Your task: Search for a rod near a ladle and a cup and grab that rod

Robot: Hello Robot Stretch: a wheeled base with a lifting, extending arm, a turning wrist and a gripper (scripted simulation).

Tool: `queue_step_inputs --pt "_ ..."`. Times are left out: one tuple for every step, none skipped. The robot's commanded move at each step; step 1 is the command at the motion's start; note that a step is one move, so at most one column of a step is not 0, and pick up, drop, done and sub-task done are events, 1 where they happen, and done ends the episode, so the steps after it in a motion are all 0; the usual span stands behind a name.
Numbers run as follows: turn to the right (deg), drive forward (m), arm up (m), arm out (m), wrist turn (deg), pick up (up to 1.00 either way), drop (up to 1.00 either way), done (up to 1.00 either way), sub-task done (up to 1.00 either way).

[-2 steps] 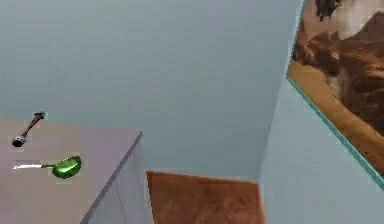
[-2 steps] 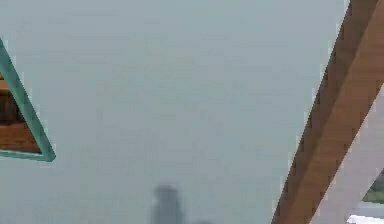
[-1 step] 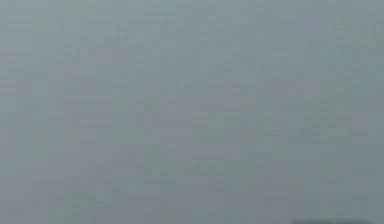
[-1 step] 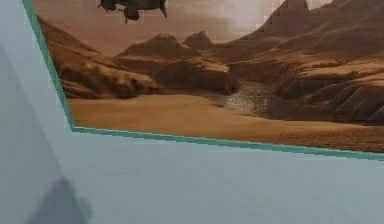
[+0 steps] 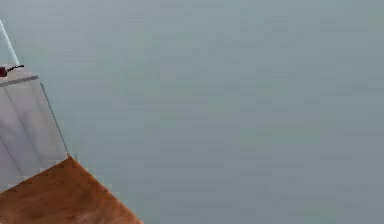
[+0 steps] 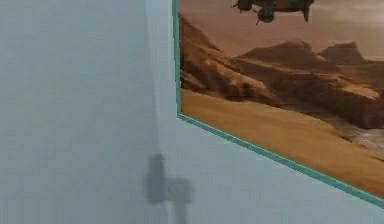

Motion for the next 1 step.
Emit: queue_step_inputs --pt "0.0 0.15 0.0 0.0 0.0 0.0 0.0 0.0 0.0"
